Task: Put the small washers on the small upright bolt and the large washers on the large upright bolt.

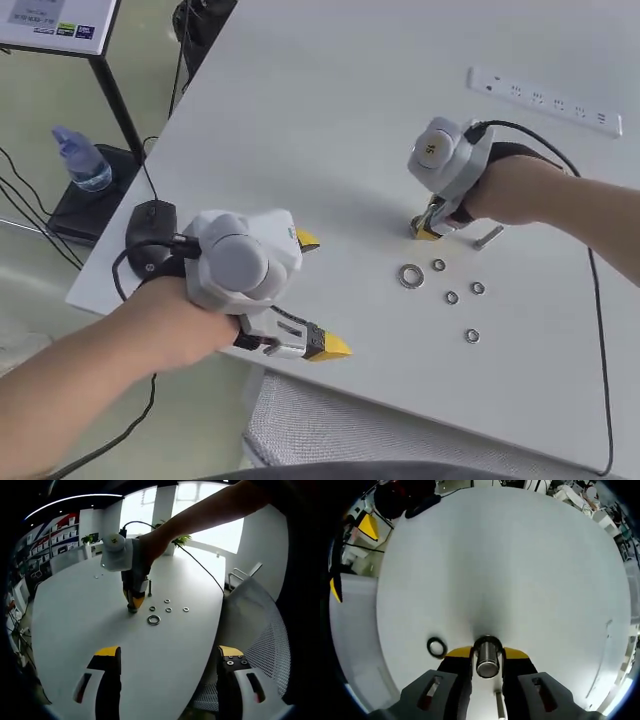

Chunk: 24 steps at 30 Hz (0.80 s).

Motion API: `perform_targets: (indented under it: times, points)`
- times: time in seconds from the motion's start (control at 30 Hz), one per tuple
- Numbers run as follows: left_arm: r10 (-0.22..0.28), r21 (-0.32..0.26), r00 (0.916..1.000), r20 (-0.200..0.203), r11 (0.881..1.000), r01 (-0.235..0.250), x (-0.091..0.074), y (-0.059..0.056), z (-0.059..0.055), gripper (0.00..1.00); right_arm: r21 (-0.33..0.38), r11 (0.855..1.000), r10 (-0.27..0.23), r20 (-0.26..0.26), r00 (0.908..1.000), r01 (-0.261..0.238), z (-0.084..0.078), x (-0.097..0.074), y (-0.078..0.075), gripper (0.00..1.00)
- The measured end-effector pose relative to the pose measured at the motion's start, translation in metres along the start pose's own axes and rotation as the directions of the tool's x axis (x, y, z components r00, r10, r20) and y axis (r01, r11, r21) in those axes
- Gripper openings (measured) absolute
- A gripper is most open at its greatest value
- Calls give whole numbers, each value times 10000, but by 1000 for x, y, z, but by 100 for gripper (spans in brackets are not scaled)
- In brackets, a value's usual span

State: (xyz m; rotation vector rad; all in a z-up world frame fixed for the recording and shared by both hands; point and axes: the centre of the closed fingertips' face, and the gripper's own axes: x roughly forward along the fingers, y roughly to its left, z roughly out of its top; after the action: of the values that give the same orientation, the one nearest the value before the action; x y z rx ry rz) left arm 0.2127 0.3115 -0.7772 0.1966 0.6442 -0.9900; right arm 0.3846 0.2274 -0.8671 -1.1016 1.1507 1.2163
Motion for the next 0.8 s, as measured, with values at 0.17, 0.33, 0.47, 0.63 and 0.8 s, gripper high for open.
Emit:
perform_targets:
  times: [0.17,0.33,0.47,0.63,0.8]
  points:
    - [-23,15,10000,-70,10000,23,0,-2,-1,78,21,10000,-34,67,10000,33,-2,-3,4,21]
    - [-24,6,9999,-124,10000,24,0,-3,-2,77,43,10000,7,120,9999,-7,-4,-5,7,22]
    - [-48,2,9997,-235,10000,48,1,-6,-2,76,39,10000,50,143,9999,-51,-4,-7,10,23]
    - [-51,13,9996,-261,10000,51,3,-8,0,76,-49,10000,31,331,9994,-29,-3,-10,13,24]
    - [-39,35,9997,-250,10000,40,6,-10,3,76,-37,10000,-42,834,9965,46,-2,-22,14,33]
